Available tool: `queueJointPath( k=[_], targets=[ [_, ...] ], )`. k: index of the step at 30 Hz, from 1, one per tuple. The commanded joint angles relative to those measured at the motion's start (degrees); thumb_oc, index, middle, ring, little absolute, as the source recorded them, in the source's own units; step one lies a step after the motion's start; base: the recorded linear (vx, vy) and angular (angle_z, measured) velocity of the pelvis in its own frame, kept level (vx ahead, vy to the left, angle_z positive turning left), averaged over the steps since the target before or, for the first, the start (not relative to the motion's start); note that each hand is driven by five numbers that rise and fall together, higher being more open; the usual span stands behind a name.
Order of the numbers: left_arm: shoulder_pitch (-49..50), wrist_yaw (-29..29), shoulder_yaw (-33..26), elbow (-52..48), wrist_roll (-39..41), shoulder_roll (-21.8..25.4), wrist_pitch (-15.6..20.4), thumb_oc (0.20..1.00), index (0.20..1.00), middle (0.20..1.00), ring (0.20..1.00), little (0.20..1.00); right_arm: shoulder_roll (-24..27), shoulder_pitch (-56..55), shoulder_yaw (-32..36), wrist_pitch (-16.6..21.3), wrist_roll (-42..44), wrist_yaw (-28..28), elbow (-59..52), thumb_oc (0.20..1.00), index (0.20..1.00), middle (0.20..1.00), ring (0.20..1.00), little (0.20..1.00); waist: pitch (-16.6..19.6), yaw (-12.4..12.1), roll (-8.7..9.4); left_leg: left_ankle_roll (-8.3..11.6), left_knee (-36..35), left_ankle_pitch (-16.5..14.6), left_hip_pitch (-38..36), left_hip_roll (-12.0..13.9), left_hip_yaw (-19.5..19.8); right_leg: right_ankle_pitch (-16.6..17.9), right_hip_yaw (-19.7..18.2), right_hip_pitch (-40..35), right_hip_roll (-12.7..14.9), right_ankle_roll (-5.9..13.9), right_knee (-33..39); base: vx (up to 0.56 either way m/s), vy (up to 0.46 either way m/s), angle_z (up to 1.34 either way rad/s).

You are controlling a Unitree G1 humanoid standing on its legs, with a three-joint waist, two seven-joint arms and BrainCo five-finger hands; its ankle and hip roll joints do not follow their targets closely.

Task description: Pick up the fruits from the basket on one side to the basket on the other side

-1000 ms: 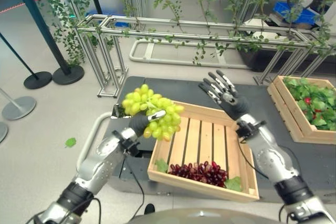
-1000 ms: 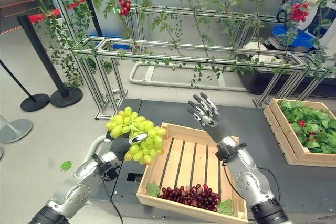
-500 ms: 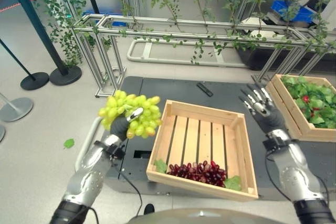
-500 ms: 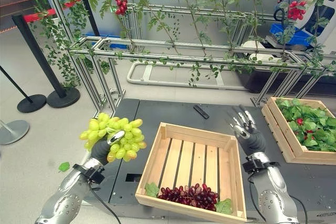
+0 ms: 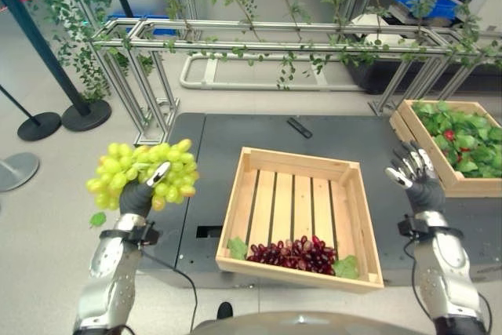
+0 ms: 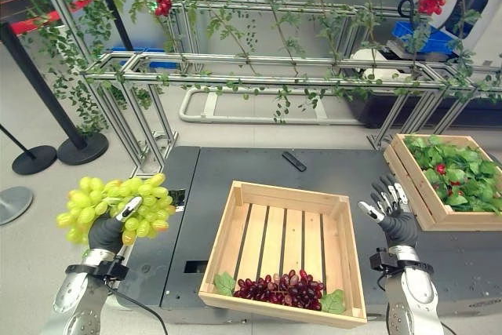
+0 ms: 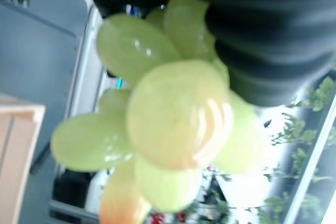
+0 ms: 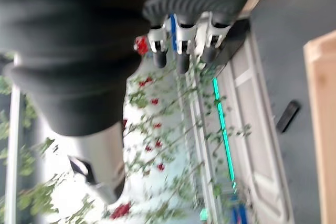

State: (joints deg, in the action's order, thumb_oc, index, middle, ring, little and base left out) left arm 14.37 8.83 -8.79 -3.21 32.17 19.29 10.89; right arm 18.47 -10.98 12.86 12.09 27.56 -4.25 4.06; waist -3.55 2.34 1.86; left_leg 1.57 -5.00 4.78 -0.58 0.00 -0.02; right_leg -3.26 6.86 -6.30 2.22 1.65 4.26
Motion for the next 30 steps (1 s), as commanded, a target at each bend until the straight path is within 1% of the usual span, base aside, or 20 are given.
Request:
queueJointPath(
  k=[1, 6, 8, 9, 11, 13, 14, 15, 16, 17, 18, 19, 21, 22, 23, 24, 25, 26, 28, 30],
  targets=[
    [-3.02, -1.88, -3.49, 0.14, -4.15, 0.48, 6.51, 0.200, 0.200, 0.200, 0.200, 0.200, 1.53, 1.29, 2.36, 3.64, -2.41, 0.58, -2.64, 1.000, 1.000, 1.000, 1.000, 1.000, 0.96, 0.76, 0.05, 0.27, 4.19, -9.58, -3.12, 1.14, 2.31, -1.43, 1.84, 2.72, 3.31, 4.92, -3.72, 0.00, -0.028, -0.13],
    [-2.50, -3.41, -3.58, 1.40, -5.78, -0.18, 7.37, 0.200, 0.200, 0.200, 0.200, 0.200, 1.21, 1.33, 2.25, 4.14, -3.22, 1.67, -1.92, 1.000, 1.000, 1.000, 1.000, 1.000, 0.50, 1.08, -0.12, 0.54, 6.39, -10.65, -2.91, 1.30, 2.00, -2.13, 1.07, 2.78, 3.02, 4.46, -4.64, 0.00, -0.036, -0.03],
    [-2.49, -3.72, -3.70, 1.43, -6.04, -0.19, 7.60, 0.200, 0.200, 0.200, 0.200, 0.200, 1.33, 1.53, 2.12, 4.23, -3.26, 1.78, -2.04, 1.000, 1.000, 1.000, 1.000, 1.000, 0.26, 1.03, -0.13, 0.61, 7.65, -11.13, -2.53, 1.30, 1.81, -2.41, 0.73, 3.06, 2.89, 4.30, -5.31, -0.02, -0.063, -0.12],
    [-1.34, -4.41, -4.49, 0.86, -6.26, -0.25, 8.25, 0.200, 0.200, 0.200, 0.200, 0.200, 1.86, 1.72, 1.92, 4.53, -4.12, 1.80, -3.02, 1.000, 1.000, 1.000, 1.000, 1.000, -0.69, 0.69, 0.02, 0.85, 9.70, -11.44, -1.52, 1.47, 1.96, -2.83, -0.05, 3.51, 2.40, 3.78, -6.12, -0.03, -0.087, -0.17],
    [-1.27, -4.42, -4.50, 0.79, -6.27, -0.28, 8.23, 0.200, 0.200, 0.200, 0.200, 0.200, 1.85, 1.69, 1.91, 4.51, -4.15, 1.82, -3.07, 1.000, 1.000, 1.000, 1.000, 1.000, -0.66, 0.66, 0.01, 0.86, 9.76, -11.47, -1.50, 1.49, 1.93, -2.83, -0.09, 3.53, 2.38, 3.76, -6.14, -0.06, -0.089, -0.20],
    [-2.21, -5.23, -4.60, 0.81, -6.52, 0.10, 8.99, 0.200, 0.200, 0.200, 0.200, 0.200, 2.39, 2.14, 2.44, 5.43, -4.70, 2.66, -4.87, 1.000, 1.000, 1.000, 1.000, 1.000, -3.33, -0.12, -0.13, 1.80, 9.24, -8.33, 1.91, 1.72, 3.63, -2.59, 0.91, 5.38, 1.74, 3.14, -5.82, -0.26, -0.115, -0.18],
    [-2.41, -5.28, -4.58, 0.88, -6.55, 0.11, 9.01, 0.200, 0.200, 0.200, 0.200, 0.200, 2.40, 2.30, 2.49, 5.47, -4.71, 2.67, -4.78, 1.000, 1.000, 1.000, 1.000, 1.000, -3.15, 0.16, -0.14, 1.85, 9.14, -8.08, 2.33, 1.65, 3.94, -2.56, 1.22, 5.73, 1.79, 3.10, -5.87, -0.54, -0.018, 0.21],
    [-5.96, -7.00, -3.23, 1.18, -7.28, 1.19, 9.72, 0.200, 0.200, 0.200, 0.200, 0.200, 3.63, 4.26, 2.59, 6.43, -5.28, 4.51, -4.94, 1.000, 1.000, 1.000, 1.000, 1.000, -4.99, -0.29, -0.23, 3.83, 7.79, -3.96, 7.96, 0.93, 7.69, -1.43, 2.63, 10.14, 2.63, 2.88, -5.19, -0.49, 0.009, 0.35],
    [-7.09, -6.92, -2.70, 1.27, -7.10, 1.23, 9.78, 0.200, 0.200, 0.200, 0.200, 0.200, 4.08, 4.75, 2.60, 6.31, -5.15, 4.92, -4.63, 1.000, 1.000, 1.000, 1.000, 1.000, -4.89, -0.51, 0.25, 3.83, 8.37, -5.03, 8.26, -0.15, 8.63, -0.31, 3.08, 11.57, 3.54, 2.92, -4.80, -0.48, 0.015, 0.63],
    [-7.23, -6.93, -2.66, 1.34, -7.10, 1.24, 9.80, 0.200, 0.200, 0.200, 0.200, 0.200, 4.11, 4.87, 2.64, 6.35, -5.13, 4.92, -4.52, 1.000, 1.000, 1.000, 1.000, 1.000, -4.72, -0.33, 0.22, 3.80, 8.69, -5.14, 8.70, -0.27, 8.84, -0.32, 3.30, 11.75, 3.63, 2.97, -4.76, -0.33, 0.040, 0.70],
    [-8.83, -6.91, -1.07, 1.87, -7.27, 0.69, 9.98, 0.200, 0.200, 0.200, 0.200, 0.200, 4.51, 5.80, 3.08, 6.49, -6.52, 6.29, -3.67, 1.000, 1.000, 1.000, 1.000, 1.000, -3.52, 1.27, 0.55, 2.64, 15.13, -10.89, 8.40, -0.96, 6.33, 2.52, 5.40, 15.62, 5.95, 3.98, -4.39, -0.27, 0.092, 0.83],
    [-8.46, -6.41, -0.63, 1.36, -7.61, 0.51, 10.33, 0.200, 0.200, 0.200, 0.200, 0.200, 4.83, 6.16, 2.92, 6.54, -7.16, 6.57, -3.79, 1.000, 1.000, 1.000, 1.000, 1.000, -3.20, 1.63, 0.03, 2.29, 16.43, -12.79, 7.09, -0.96, 6.63, 3.17, 5.27, 16.87, 6.15, 4.05, -4.61, -0.32, 0.154, 1.00],
    [-7.60, -6.56, -0.30, 1.11, -8.13, -0.20, 10.75, 0.200, 0.200, 0.200, 0.200, 0.200, 5.04, 6.75, 2.78, 6.49, -6.17, 6.07, -3.36, 1.000, 1.000, 1.000, 1.000, 1.000, -3.85, 1.98, -0.57, 1.51, 24.08, -16.30, 3.81, -2.20, 9.35, 4.56, 3.87, 18.63, 6.68, 3.96, -5.77, -0.17, 0.227, 0.44],
    [-7.38, -6.85, -0.28, 1.07, -8.19, -0.44, 10.87, 0.200, 0.200, 0.200, 0.200, 0.200, 4.96, 6.77, 2.74, 6.44, -6.32, 6.32, -3.27, 1.000, 1.000, 1.000, 1.000, 1.000, -4.19, 2.16, -0.71, 1.34, 25.31, -17.03, 2.52, -2.55, 10.35, 5.06, 3.46, 19.55, 7.03, 4.12, -6.33, -0.18, 0.276, -0.50],
    [-7.09, -7.40, -0.28, 1.00, -8.37, -0.80, 11.27, 0.200, 0.200, 0.200, 0.200, 0.200, 4.78, 6.48, 2.94, 6.45, -6.06, 6.68, -2.91, 1.000, 1.000, 1.000, 1.000, 1.000, -4.78, 2.56, -1.06, 1.19, 26.58, -18.54, 0.71, -2.15, 10.63, 5.21, 3.02, 19.90, 7.33, 4.40, -7.30, -0.15, 0.282, -0.47],
    [-6.99, -8.30, -0.10, 1.00, -8.41, -1.11, 11.60, 0.200, 0.200, 0.200, 0.200, 0.200, 4.35, 6.10, 3.15, 6.65, -5.39, 7.31, -2.30, 1.000, 1.000, 1.000, 1.000, 1.000, -4.99, 3.24, -1.29, 1.05, 25.88, -19.99, -0.93, -1.29, 10.31, 5.66, 2.65, 20.62, 8.09, 4.85, -7.99, -0.14, 0.303, -0.03],
    [-6.75, -9.09, 0.28, 1.07, -9.38, -0.87, 11.48, 0.200, 0.200, 0.200, 0.200, 0.200, 4.17, 5.58, 3.30, 6.81, -5.16, 7.87, -2.08, 1.000, 1.000, 1.000, 1.000, 1.000, -5.45, 3.82, -1.54, 0.59, 23.71, -21.52, -1.13, -0.57, 8.79, 6.27, 2.73, 20.47, 8.93, 5.67, -8.35, -0.14, 0.292, 0.40],
    [-6.37, -9.42, 0.23, 0.97, -10.10, -0.48, 11.54, 0.200, 0.200, 0.200, 0.200, 0.200, 4.06, 5.10, 3.45, 6.70, -5.24, 8.07, -1.86, 1.000, 1.000, 1.000, 1.000, 1.000, -5.65, 4.21, -1.40, 0.14, 22.15, -23.12, -1.73, -0.63, 7.72, 6.91, 2.48, 20.53, 9.75, 6.41, -8.42, -0.17, 0.315, 0.70],
    [-6.13, -10.11, 0.35, 0.04, -11.49, 0.90, 12.01, 0.200, 0.200, 0.200, 0.200, 0.200, 3.51, 4.07, 3.81, 6.57, -6.12, 8.84, -2.87, 1.000, 1.000, 1.000, 1.000, 1.000, -6.99, 4.81, -0.60, -1.26, 20.62, -23.69, -1.11, -2.62, 5.65, 9.78, 1.52, 21.62, 12.12, 8.58, -8.43, -0.27, 0.350, 0.31],
    [-6.29, -10.84, 0.27, -0.23, -12.64, 2.25, 12.20, 0.200, 0.200, 0.200, 0.200, 0.200, 3.19, 4.50, 2.86, 6.16, -7.51, 9.06, -3.16, 1.000, 1.000, 1.000, 1.000, 1.000, -8.27, 4.56, 0.40, -2.45, 21.57, -24.02, 1.01, -5.36, 4.06, 12.09, 0.54, 22.79, 14.19, 9.76, -7.00, -0.33, 0.404, -0.13]
  ],
)
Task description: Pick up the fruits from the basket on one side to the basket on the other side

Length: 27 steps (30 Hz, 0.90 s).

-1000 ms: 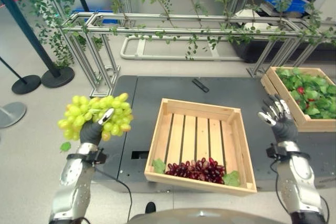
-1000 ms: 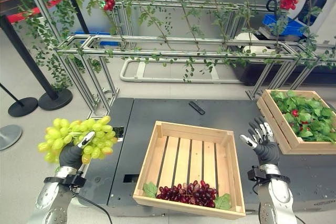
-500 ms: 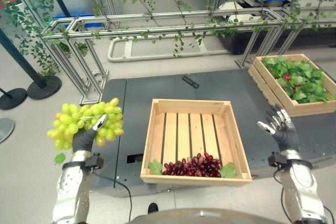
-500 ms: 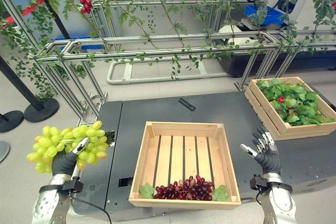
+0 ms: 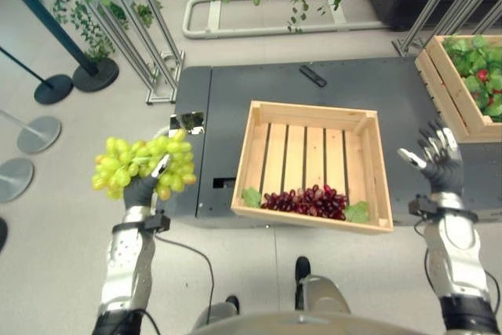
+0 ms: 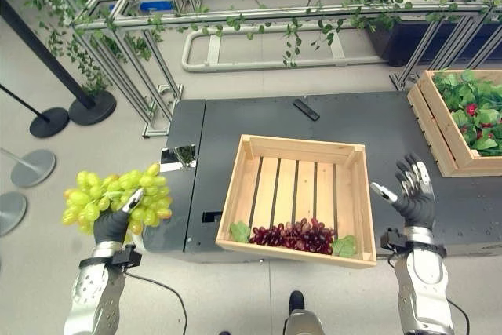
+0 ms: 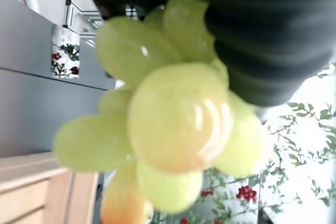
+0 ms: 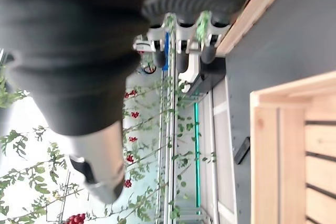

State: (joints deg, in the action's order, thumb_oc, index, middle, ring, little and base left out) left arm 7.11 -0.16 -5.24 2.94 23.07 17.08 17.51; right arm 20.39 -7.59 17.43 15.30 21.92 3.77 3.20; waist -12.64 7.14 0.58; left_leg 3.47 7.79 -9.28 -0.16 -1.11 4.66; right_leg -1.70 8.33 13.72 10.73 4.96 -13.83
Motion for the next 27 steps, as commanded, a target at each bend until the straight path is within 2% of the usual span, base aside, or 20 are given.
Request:
queueJointPath(
  k=[1, 2, 4, 5, 6, 7, 8, 9, 10, 11, 12, 14, 16, 18, 19, 21, 23, 25, 26, 27],
  targets=[
    [1.11, -2.69, -3.21, -6.28, -4.49, 4.83, 5.71, 0.200, 0.200, 0.200, 0.200, 0.200, 0.94, 1.48, -2.76, 2.62, -2.24, 0.98, -2.37, 1.000, 1.000, 1.000, 1.000, 1.000, -0.06, -1.01, 1.55, -4.42, 9.45, -10.01, 1.31, -4.59, -2.24, 11.01, 0.04, 2.91, 6.39, 6.99, 12.92, -0.35, 0.402, -0.36],
    [1.60, -3.70, -3.50, -6.03, -5.86, 5.11, 5.63, 0.200, 0.200, 0.200, 0.200, 0.200, 0.72, 1.93, -4.10, 2.11, -2.33, 0.72, -2.40, 1.000, 1.000, 1.000, 1.000, 1.000, -0.56, -1.75, 1.68, -4.50, 9.39, -9.21, 1.95, -4.98, -3.57, 11.58, 1.94, 2.87, 7.60, 7.08, 15.09, -0.32, 0.322, -0.64],
    [2.98, -4.72, -3.90, -6.20, -8.22, 5.31, 5.39, 0.200, 0.200, 0.200, 0.200, 0.200, 0.58, 2.70, -6.20, 1.50, -2.66, 0.57, -1.61, 1.000, 1.000, 1.000, 1.000, 1.000, -1.33, -3.03, 0.96, -4.60, 9.04, -7.97, 2.30, -4.46, -5.19, 11.50, 4.65, 2.79, 8.83, 7.15, 15.10, -0.30, 0.231, -1.30],
    [3.86, -4.87, -3.79, -6.40, -8.80, 5.21, 5.25, 0.200, 0.200, 0.200, 0.200, 0.200, 0.45, 2.40, -6.85, 1.12, -2.74, 0.36, -1.39, 1.000, 1.000, 1.000, 1.000, 1.000, -1.46, -3.67, 0.24, -4.75, 8.69, -6.97, 2.59, -3.79, -5.35, 9.89, 4.90, 2.05, 8.45, 6.73, 12.70, -0.23, 0.144, -1.07],
    [3.87, -4.88, -3.80, -6.43, -8.83, 5.20, 5.24, 0.200, 0.200, 0.200, 0.200, 0.200, 0.44, 2.41, -6.86, 1.12, -2.74, 0.36, -1.40, 1.000, 1.000, 1.000, 1.000, 1.000, -1.41, -3.60, 0.47, -4.79, 8.56, -6.70, 2.69, -4.06, -5.35, 9.95, 4.80, 2.26, 8.72, 6.73, 12.61, -0.35, 0.172, -0.57],
    [3.92, -4.92, -3.44, -6.42, -8.46, 5.37, 5.33, 0.200, 0.200, 0.200, 0.200, 0.200, 0.15, 1.06, -7.40, 0.77, -2.67, -0.22, -1.27, 1.000, 1.000, 1.000, 1.000, 1.000, -0.77, -3.80, 0.00, -5.28, 5.76, -4.01, 3.15, -3.55, -5.56, 5.82, 1.94, 0.15, 6.21, 5.56, 4.54, -0.31, 0.136, -0.28],
    [3.64, -5.04, -3.01, -5.91, -8.74, 5.43, 5.05, 0.200, 0.200, 0.200, 0.200, 0.200, 0.14, 0.42, -7.58, 0.72, -2.66, -0.61, -1.34, 1.000, 1.000, 1.000, 1.000, 1.000, 0.08, -4.19, 0.06, -5.59, 4.41, -3.06, 3.15, -3.46, -5.80, 3.72, 1.62, -0.85, 4.92, 5.19, 1.53, -0.31, 0.136, -0.13],
    [3.61, -5.06, -2.99, -5.89, -8.75, 5.45, 5.06, 0.200, 0.200, 0.200, 0.200, 0.200, 0.12, 0.40, -7.55, 0.71, -2.66, -0.62, -1.36, 1.000, 1.000, 1.000, 1.000, 1.000, 0.16, -4.22, 0.19, -5.61, 4.23, -2.79, 3.23, -3.61, -5.85, 3.81, 1.53, -0.65, 5.05, 5.18, 1.50, -0.21, 0.048, -0.04],
    [3.63, -5.01, -2.80, -5.72, -9.42, 5.78, 4.65, 0.200, 0.200, 0.200, 0.200, 0.200, 0.23, -0.17, -7.98, 0.78, -2.70, -1.16, -1.25, 1.000, 1.000, 1.000, 1.000, 1.000, 2.11, -5.47, 0.04, -6.07, 2.21, -1.13, 3.56, -3.29, -6.61, -0.42, 3.33, -4.14, 3.11, 4.42, -3.76, -0.14, 0.024, -0.18],
    [3.62, -5.02, -2.80, -5.73, -9.43, 5.79, 4.65, 0.200, 0.200, 0.200, 0.200, 0.200, 0.22, -0.16, -7.97, 0.78, -2.69, -1.16, -1.24, 1.000, 1.000, 1.000, 1.000, 1.000, 2.18, -5.46, 0.09, -6.08, 2.08, -0.87, 3.68, -3.34, -6.60, -0.22, 3.35, -4.04, 3.15, 4.39, -3.61, -0.23, -0.031, -0.31],
    [3.53, -5.09, -2.69, -5.65, -9.16, 5.39, 4.67, 0.200, 0.200, 0.200, 0.200, 0.200, 0.26, 0.15, -8.52, 0.80, -2.92, -1.00, -0.67, 1.000, 1.000, 1.000, 1.000, 1.000, 3.49, -6.35, 0.58, -6.04, 1.66, -0.37, 3.95, -3.37, -7.20, -2.24, 3.49, -8.33, 2.41, 4.28, -2.92, -0.14, -0.115, -0.45],
    [3.48, -5.14, -2.59, -5.26, -8.49, 4.99, 4.79, 0.200, 0.200, 0.200, 0.200, 0.200, 0.33, 0.30, -8.77, 0.87, -3.09, -0.88, -0.05, 1.000, 1.000, 1.000, 1.000, 1.000, 5.01, -6.67, 1.22, -5.75, 1.44, 0.24, 4.57, -2.97, -7.12, -3.76, 0.48, -11.08, 0.79, 4.35, 0.87, -0.13, -0.182, -0.48],
    [3.89, -5.90, -3.35, -4.99, -8.58, 4.78, 4.89, 0.200, 0.200, 0.200, 0.200, 0.200, 0.67, 0.91, -9.38, 1.02, -2.70, -1.20, 0.13, 1.000, 1.000, 1.000, 1.000, 1.000, 5.68, -7.31, 1.48, -5.43, 2.89, 0.09, 5.76, -2.07, -7.44, -4.20, -1.76, -11.93, 0.39, 4.34, 4.29, -0.15, -0.266, -0.59],
    [3.64, -6.77, -4.13, -3.85, -8.59, 4.82, 4.75, 0.200, 0.200, 0.200, 0.200, 0.200, 1.02, 1.11, -10.01, 1.08, -2.60, -1.38, -0.67, 1.000, 1.000, 1.000, 1.000, 1.000, 5.39, -8.23, 2.45, -4.56, 5.48, 0.29, 7.62, -0.84, -7.79, -4.51, -1.70, -12.75, -0.10, 3.58, 6.92, -0.14, -0.357, -0.44],
    [3.47, -7.05, -4.50, -2.83, -8.78, 4.84, 4.62, 0.200, 0.200, 0.200, 0.200, 0.200, 1.24, 0.83, -9.89, 1.39, -2.05, -1.87, -1.46, 1.000, 1.000, 1.000, 1.000, 1.000, 5.12, -8.18, 2.60, -3.56, 5.77, 1.29, 7.95, 0.25, -7.23, -5.19, -2.43, -13.04, -1.26, 2.97, 7.45, -0.09, -0.372, -0.23],
    [2.43, -7.62, -4.26, -0.94, -8.59, 4.56, 4.23, 0.200, 0.200, 0.200, 0.200, 0.200, 2.04, 0.08, -9.58, 1.48, -2.12, -2.05, -2.33, 1.000, 1.000, 1.000, 1.000, 1.000, 4.53, -8.21, 2.53, -1.35, 5.27, 3.45, 7.85, 2.76, -6.01, -5.93, -1.76, -14.60, -3.43, 1.61, 8.86, -0.09, -0.420, 0.00],
    [2.14, -7.61, -4.02, -0.82, -8.56, 4.33, 4.11, 0.200, 0.200, 0.200, 0.200, 0.200, 2.14, -0.33, -9.05, 1.73, -1.79, -2.17, -3.00, 1.000, 1.000, 1.000, 1.000, 1.000, 4.19, -8.30, 2.46, -0.61, 4.82, 4.44, 7.99, 3.64, -5.35, -6.19, -1.02, -15.33, -4.18, 1.02, 9.40, -0.08, -0.314, 0.22],
    [0.26, -6.86, -0.96, 0.35, -8.30, 3.55, 3.59, 0.200, 0.200, 0.200, 0.200, 0.200, 3.02, -1.19, -7.24, 2.79, -0.72, -1.69, -3.80, 1.000, 1.000, 1.000, 1.000, 1.000, 2.50, -9.25, 1.14, 1.81, 2.00, 9.87, 10.09, 5.84, -0.56, -7.75, 2.93, -17.15, -6.89, -0.61, 10.40, -0.15, -0.419, 0.62],
    [0.24, -6.86, -0.90, 0.33, -8.29, 3.51, 3.57, 0.200, 0.200, 0.200, 0.200, 0.200, 3.07, -1.17, -7.18, 2.86, -0.68, -1.73, -3.71, 1.000, 1.000, 1.000, 1.000, 1.000, 2.44, -8.94, 1.07, 1.88, 1.86, 10.02, 10.08, 5.78, -0.18, -7.76, 3.31, -17.31, -6.93, -0.66, 10.49, -0.10, -0.241, 1.34],
    [0.24, -6.36, -0.22, 0.41, -8.03, 3.21, 3.26, 0.200, 0.200, 0.200, 0.200, 0.200, 3.26, -1.52, -6.61, 2.95, -0.78, -1.39, -3.83, 1.000, 1.000, 1.000, 1.000, 1.000, 1.76, -9.14, 0.49, 2.48, 1.21, 11.83, 10.80, 6.09, 0.53, -8.26, 5.28, -17.85, -7.30, -1.00, 10.50, -0.07, -0.113, 1.72]
  ],
)
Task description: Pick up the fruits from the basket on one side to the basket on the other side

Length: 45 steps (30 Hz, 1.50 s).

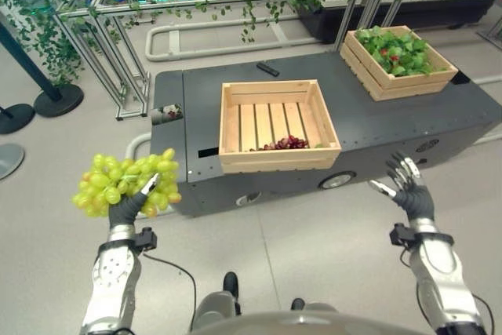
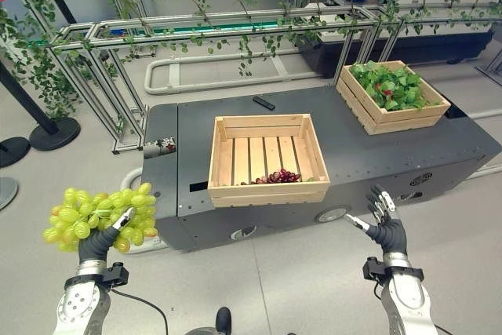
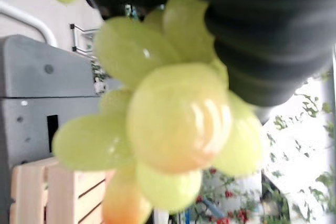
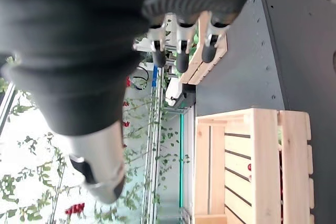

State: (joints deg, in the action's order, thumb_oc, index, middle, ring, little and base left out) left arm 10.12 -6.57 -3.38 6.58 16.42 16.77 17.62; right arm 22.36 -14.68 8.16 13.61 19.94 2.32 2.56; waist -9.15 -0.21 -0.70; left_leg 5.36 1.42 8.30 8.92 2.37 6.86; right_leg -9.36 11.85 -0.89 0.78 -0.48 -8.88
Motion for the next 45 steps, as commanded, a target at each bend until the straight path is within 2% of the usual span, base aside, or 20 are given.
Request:
queueJointPath(
  k=[1, 3, 4, 6, 7, 11, 13, 16, 19, 21, 22, 23, 27, 29, 31, 32, 36, 39, 41, 45],
  targets=[
    [-2.75, 0.53, -1.27, -3.05, -1.19, 3.28, 2.98, 0.200, 0.200, 0.200, 0.200, 0.200, 1.47, 5.55, 3.06, 4.80, 0.79, 0.59, -3.29, 1.000, 1.000, 1.000, 1.000, 1.000, -2.06, -1.70, 1.42, 0.76, 6.86, -4.37, 2.34, 3.38, -2.85, -0.91, 3.78, -3.57, 2.55, 4.27, 5.57, -0.12, -0.141, 1.63],
    [-3.00, 0.92, -0.88, -3.41, -1.23, 3.36, 2.80, 0.200, 0.200, 0.200, 0.200, 0.200, 1.51, 5.58, 3.95, 5.48, 0.42, 1.67, -3.80, 1.000, 1.000, 1.000, 1.000, 1.000, -2.19, -0.78, 1.21, 0.94, 6.46, -3.05, 3.76, 7.09, -12.83, -0.91, 9.34, -3.70, 3.46, 4.29, 5.85, -0.13, -0.072, 1.08],
    [-2.96, 0.92, -0.90, -3.45, -1.23, 3.36, 2.77, 0.200, 0.200, 0.200, 0.200, 0.200, 1.51, 5.58, 3.92, 5.50, 0.41, 1.69, -3.79, 1.000, 1.000, 1.000, 1.000, 1.000, -2.17, -0.77, 1.23, 0.94, 6.53, -3.10, 3.79, 7.08, -12.85, -0.95, 9.34, -3.70, 3.48, 4.29, 5.83, -0.11, -0.039, 1.03],
    [-4.04, 0.62, -0.51, -3.29, -1.66, 4.00, 3.31, 0.200, 0.200, 0.200, 0.200, 0.200, 1.40, 6.10, 3.52, 6.15, -1.15, 3.70, -3.81, 1.000, 1.000, 1.000, 1.000, 1.000, -2.09, -0.05, 1.53, 2.61, 8.76, -4.13, 3.36, 12.30, -23.51, -1.16, 15.93, -4.58, 4.53, 4.51, 6.50, -0.13, -0.047, 1.54],
    [-4.18, 0.76, -0.47, -3.33, -1.44, 4.33, 3.49, 0.200, 0.200, 0.200, 0.200, 0.200, 1.33, 6.27, 3.28, 6.09, -1.33, 3.76, -3.63, 1.000, 1.000, 1.000, 1.000, 1.000, -1.99, -0.27, 1.71, 2.62, 10.99, -4.46, 3.44, 13.13, -25.18, -1.00, 18.59, -5.08, 4.88, 4.26, 6.71, -0.17, -0.003, 1.61],
    [-4.08, 0.89, -0.70, -2.88, -2.07, 5.64, 3.58, 0.200, 0.200, 0.200, 0.200, 0.200, 0.01, 5.42, 3.58, 5.81, -1.43, 3.36, -4.95, 1.000, 1.000, 1.000, 1.000, 1.000, -0.05, -0.28, 3.01, 1.56, 14.33, -7.12, 2.54, 13.08, -33.79, -0.81, 25.46, -5.52, 5.57, 3.16, 6.79, -0.08, 0.094, 1.60],
    [-3.27, -0.07, -0.68, -2.21, -4.09, 6.46, 3.59, 0.200, 0.200, 0.200, 0.200, 0.200, -1.06, 6.06, 2.64, 5.73, -1.31, 3.38, -4.66, 1.000, 1.000, 1.000, 1.000, 1.000, 1.06, -1.62, 3.44, 0.43, 14.38, -9.62, 2.55, 11.38, -33.48, 0.10, 27.41, -5.63, 6.45, 3.59, 6.66, 0.07, 0.248, 1.72],
    [-2.53, -0.59, -0.75, -2.01, -4.86, 7.00, 3.43, 0.200, 0.200, 0.200, 0.200, 0.200, -2.04, 6.97, 1.02, 5.48, -1.47, 2.89, -4.08, 1.000, 1.000, 1.000, 1.000, 1.000, 1.77, -2.55, 3.77, -1.04, 11.18, -11.11, 1.64, 8.03, -30.19, 1.22, 28.62, -5.77, 8.33, 4.85, 4.43, 0.16, 0.340, 1.12],
    [-3.58, -1.39, -0.65, -2.44, -4.77, 9.08, 3.74, 0.200, 0.200, 0.200, 0.200, 0.200, -3.73, 10.38, -3.01, 5.42, -1.99, 3.28, -4.09, 1.000, 1.000, 1.000, 1.000, 1.000, 1.04, -4.53, 4.39, -5.07, 13.23, -16.46, -0.25, 2.54, -26.21, 5.23, 28.03, -3.38, 16.61, 8.62, -12.33, 0.27, 0.535, 1.32],
    [-4.00, -1.98, 0.23, -3.77, -6.51, 10.07, 3.90, 0.200, 0.200, 0.200, 0.200, 0.200, -4.21, 11.72, -5.00, 5.41, -2.71, 3.00, -4.77, 1.000, 1.000, 1.000, 1.000, 1.000, 0.52, -4.40, 3.98, -7.66, 13.15, -19.25, -2.19, -1.50, -23.23, 6.91, 23.84, -0.39, 20.72, 9.98, -22.86, 0.34, 0.493, 1.30],
    [-4.25, -2.17, 1.21, -3.89, -7.17, 10.05, 3.77, 0.200, 0.200, 0.200, 0.200, 0.200, -4.70, 12.10, -5.87, 5.53, -2.67, 3.02, -5.25, 1.000, 1.000, 1.000, 1.000, 1.000, 0.19, -3.85, 3.86, -8.20, 13.24, -19.57, -2.85, -2.69, -21.42, 6.37, 19.94, 1.79, 19.27, 9.95, -24.83, 0.28, 0.401, 1.45],
    [-4.70, -2.32, 2.38, -4.15, -7.27, 10.03, 4.04, 0.200, 0.200, 0.200, 0.200, 0.200, -4.31, 12.32, -6.69, 5.58, -2.63, 2.43, -5.89, 1.000, 1.000, 1.000, 1.000, 1.000, -0.13, -3.12, 2.96, -8.57, 11.26, -17.90, -3.96, -4.42, -16.68, 4.51, 13.09, 7.76, 15.14, 8.24, -24.40, 0.16, 0.237, 1.45],
    [-5.17, -1.47, 2.96, -5.51, -7.22, 10.27, 4.38, 0.200, 0.200, 0.200, 0.200, 0.200, -3.52, 12.10, -7.50, 5.96, -2.58, 0.57, -8.34, 1.000, 1.000, 1.000, 1.000, 1.000, -0.26, -3.73, 2.80, -7.67, 8.80, -17.19, -5.28, -5.81, -8.95, 3.32, 10.65, 10.56, 14.42, 7.50, -18.20, 0.15, 0.023, 1.35],
    [-6.61, -1.39, 4.06, -5.39, -7.10, 10.53, 4.65, 0.200, 0.200, 0.200, 0.200, 0.200, -3.35, 12.49, -7.80, 6.13, -1.75, 0.35, -9.06, 1.000, 1.000, 1.000, 1.000, 1.000, 0.17, -2.84, 2.96, -7.18, 7.75, -16.53, -5.83, -7.34, -2.53, 4.04, 4.53, 11.40, 12.22, 8.04, -7.09, 0.20, -0.085, 2.15],
    [-7.57, -0.66, 4.85, -5.00, -6.40, 10.11, 4.73, 0.200, 0.200, 0.200, 0.200, 0.200, -2.42, 12.61, -8.15, 6.29, -1.70, 0.12, -10.07, 1.000, 1.000, 1.000, 1.000, 1.000, 0.16, -1.00, 3.22, -7.41, 7.60, -16.68, -6.92, -9.99, 4.99, 5.02, -10.00, 12.82, 7.08, 9.39, 0.32, 0.27, -0.045, 2.16],
    [-7.64, 0.15, 5.27, -5.22, -6.05, 9.70, 4.91, 0.200, 0.200, 0.200, 0.200, 0.200, -1.61, 13.01, -8.15, 6.16, -2.08, -0.08, -10.36, 1.000, 1.000, 1.000, 1.000, 1.000, 0.06, -0.76, 3.12, -7.61, 7.44, -16.52, -7.47, -11.27, 8.75, 6.28, -14.31, 13.67, 6.04, 9.86, 2.28, 0.27, -0.032, 1.80],
    [-7.82, 2.12, 6.64, -6.64, -6.12, 10.07, 5.87, 0.200, 0.200, 0.200, 0.200, 0.200, -0.87, 12.38, -7.56, 6.63, -1.60, -2.04, -13.10, 1.000, 1.000, 1.000, 1.000, 1.000, 0.27, 0.18, 4.00, -7.39, 6.34, -15.26, -9.47, -14.94, 19.74, 8.19, -21.70, 13.31, 1.02, 10.11, 2.12, 0.24, -0.123, 2.33],
    [-8.12, 3.45, 7.72, -7.74, -6.19, 11.30, 6.68, 0.200, 0.200, 0.200, 0.200, 0.200, -0.33, 10.92, -6.73, 7.21, 0.32, -4.25, -16.03, 1.000, 1.000, 1.000, 1.000, 1.000, 1.15, 0.89, 4.13, -5.79, 6.22, -14.49, -10.29, -15.72, 26.47, 5.06, -27.67, 10.88, -3.69, 8.24, -0.33, 0.18, -0.179, 2.56],
    [-7.12, 3.34, 7.66, -8.19, -6.07, 10.69, 7.30, 0.200, 0.200, 0.200, 0.200, 0.200, 0.31, 10.81, -7.24, 7.28, 0.19, -4.97, -17.09, 1.000, 1.000, 1.000, 1.000, 1.000, 1.67, 0.31, 4.24, -4.12, 5.05, -13.61, -10.43, -15.29, 29.70, 4.28, -24.82, 9.29, -3.17, 6.98, 0.54, 0.09, -0.252, 2.13],
    [-5.56, 3.62, 6.64, -9.75, -1.97, 8.68, 7.05, 0.200, 0.200, 0.200, 0.200, 0.200, 1.72, 13.43, -7.53, 7.14, -0.07, -3.76, -17.23, 1.000, 1.000, 1.000, 1.000, 1.000, 2.06, -3.21, 3.42, -1.16, 2.50, -10.70, -6.96, -12.08, 28.54, 3.41, -14.12, 5.96, -1.88, 5.10, 4.63, 0.02, -0.317, 1.43]
  ],
)
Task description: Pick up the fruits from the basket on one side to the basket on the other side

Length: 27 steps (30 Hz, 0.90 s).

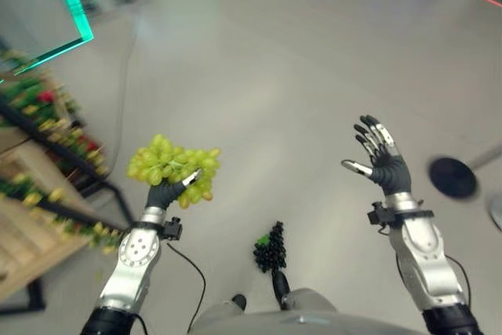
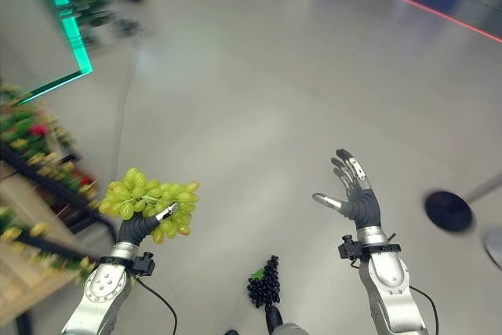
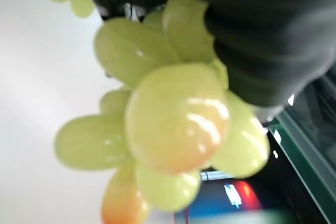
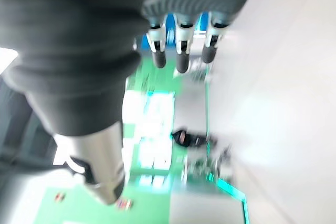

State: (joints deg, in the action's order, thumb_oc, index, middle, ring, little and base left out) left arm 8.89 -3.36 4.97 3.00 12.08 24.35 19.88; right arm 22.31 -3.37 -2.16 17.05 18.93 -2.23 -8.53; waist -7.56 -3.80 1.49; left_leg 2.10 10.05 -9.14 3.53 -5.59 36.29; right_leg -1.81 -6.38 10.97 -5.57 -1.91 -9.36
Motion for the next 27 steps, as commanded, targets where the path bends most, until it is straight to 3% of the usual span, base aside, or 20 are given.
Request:
queueJointPath(
  k=[1, 3, 4, 5, 7, 8, 9, 14, 17, 20, 25, 27],
  targets=[
    [-4.40, 0.42, -1.71, -6.21, 2.38, 1.09, 4.76, 0.200, 0.200, 0.200, 0.200, 0.200, 1.78, 2.21, 2.83, 3.72, 0.92, 0.81, -6.09, 1.000, 1.000, 1.000, 1.000, 1.000, 0.49, 0.61, 1.22, 2.19, -6.26, 7.08, -1.39, -4.19, -0.61, -3.86, 4.34, -5.82, 4.60, 6.60, 5.30, -0.03, -0.177, 1.54],
    [-4.54, 0.19, -1.62, -6.55, 2.72, 0.72, 4.67, 0.200, 0.200, 0.200, 0.200, 0.200, 1.94, 2.98, 2.96, 3.81, 0.60, 1.33, -5.98, 1.000, 1.000, 1.000, 1.000, 1.000, 0.34, 0.10, 0.89, 2.61, -7.37, 8.12, -0.46, -3.39, -1.00, -4.17, 6.45, -6.50, 4.78, 6.36, 6.18, -0.10, -0.135, 1.47],
    [-6.18, -0.43, -1.09, -5.66, 4.15, -0.54, 3.89, 0.200, 0.200, 0.200, 0.200, 0.200, 2.67, 2.73, 4.70, 3.83, -0.74, 3.62, -5.61, 1.000, 1.000, 1.000, 1.000, 1.000, -1.54, 1.65, -0.36, 3.14, -9.81, 12.36, 5.00, 0.64, -15.01, -5.27, 12.56, -8.05, 5.68, 6.85, 7.37, -0.17, -0.184, 1.48],
    [-6.27, -0.43, -1.08, -5.64, 4.15, -0.56, 3.89, 0.200, 0.200, 0.200, 0.200, 0.200, 2.70, 2.80, 4.74, 3.84, -0.75, 3.64, -5.60, 1.000, 1.000, 1.000, 1.000, 1.000, -1.48, 1.68, -0.42, 3.13, -9.74, 12.56, 5.27, 0.59, -14.96, -5.02, 12.61, -7.87, 5.70, 6.92, 7.48, -0.17, -0.130, 2.11],
    [-7.07, -0.78, -0.90, -5.12, 3.85, -0.90, 3.85, 0.200, 0.200, 0.200, 0.200, 0.200, 2.75, 3.48, 4.65, 3.64, -1.99, 5.33, -4.09, 1.000, 1.000, 1.000, 1.000, 1.000, -2.07, 1.54, -0.45, 2.90, -9.71, 12.09, 6.72, 4.14, -25.99, -4.78, 18.51, -8.57, 7.86, 7.23, 7.59, -0.11, -0.044, 3.28],
    [-7.09, -0.77, -0.92, -5.16, 3.86, -0.90, 3.82, 0.200, 0.200, 0.200, 0.200, 0.200, 2.77, 3.55, 4.65, 3.69, -1.98, 5.33, -4.02, 1.000, 1.000, 1.000, 1.000, 1.000, -1.96, 1.69, -0.52, 2.90, -9.70, 12.32, 7.01, 4.12, -25.83, -4.57, 18.67, -8.37, 7.84, 7.25, 7.66, -0.10, -0.018, 2.35],
    [-7.10, -0.91, -1.04, -5.10, 3.58, -0.93, 3.89, 0.200, 0.200, 0.200, 0.200, 0.200, 2.45, 3.49, 4.61, 3.66, -2.01, 5.45, -3.10, 1.000, 1.000, 1.000, 1.000, 1.000, -1.84, 1.58, -0.46, 2.94, -9.53, 11.81, 6.43, 5.45, -28.14, -4.84, 20.99, -8.54, 8.79, 7.14, 7.32, -0.05, 0.009, 0.87],
    [-5.83, -0.37, -2.48, -5.50, 4.46, -1.36, 3.66, 0.200, 0.200, 0.200, 0.200, 0.200, 2.36, 2.03, 5.24, 2.93, -3.08, 5.10, -1.34, 1.000, 1.000, 1.000, 1.000, 1.000, -0.52, 1.59, -0.11, 4.35, -8.95, 10.87, 3.63, 12.04, -31.85, -6.19, 27.88, -9.79, 10.97, 6.62, 6.36, 0.00, 0.046, 0.90],
    [-5.63, -1.29, -3.23, -4.97, 4.81, -1.59, 3.42, 0.200, 0.200, 0.200, 0.200, 0.200, 2.16, 1.81, 5.67, 2.93, -3.11, 5.91, -0.09, 1.000, 1.000, 1.000, 1.000, 1.000, -0.51, 1.61, -0.79, 6.28, -11.41, 13.91, 2.78, 16.71, -37.31, -6.90, 31.54, -11.88, 11.58, 7.02, 6.01, 0.08, 0.118, 0.67],
    [-6.30, -1.96, -3.36, -4.09, 4.42, -0.95, 3.31, 0.200, 0.200, 0.200, 0.200, 0.200, 1.97, 2.48, 5.33, 2.83, -3.46, 6.96, 1.06, 1.000, 1.000, 1.000, 1.000, 1.000, -0.76, 0.85, -0.92, 7.77, -14.22, 16.75, 4.72, 19.67, -40.19, -6.58, 34.31, -13.92, 12.34, 7.75, 7.00, 0.12, 0.196, 0.69],
    [-6.45, -2.33, -3.90, -3.66, 4.19, 0.35, 2.83, 0.200, 0.200, 0.200, 0.200, 0.200, 1.02, 2.90, 4.86, 2.57, -3.57, 7.52, 1.36, 1.000, 1.000, 1.000, 1.000, 1.000, -0.12, 0.21, 0.29, 7.46, -13.42, 15.86, 5.10, 18.94, -43.29, -6.43, 35.62, -17.05, 14.21, 9.33, 8.13, 0.21, 0.276, 0.60],
    [-6.16, -1.75, -4.15, -4.45, 3.76, 1.29, 2.63, 0.200, 0.200, 0.200, 0.200, 0.200, 0.32, 2.90, 4.92, 1.74, -4.02, 6.75, 1.27, 1.000, 1.000, 1.000, 1.000, 1.000, 0.39, -0.82, 1.16, 5.30, -9.43, 13.18, 6.38, 16.53, -42.81, -4.43, 37.48, -18.18, 17.66, 10.76, 7.52, 0.29, 0.468, 0.53]
  ],
)
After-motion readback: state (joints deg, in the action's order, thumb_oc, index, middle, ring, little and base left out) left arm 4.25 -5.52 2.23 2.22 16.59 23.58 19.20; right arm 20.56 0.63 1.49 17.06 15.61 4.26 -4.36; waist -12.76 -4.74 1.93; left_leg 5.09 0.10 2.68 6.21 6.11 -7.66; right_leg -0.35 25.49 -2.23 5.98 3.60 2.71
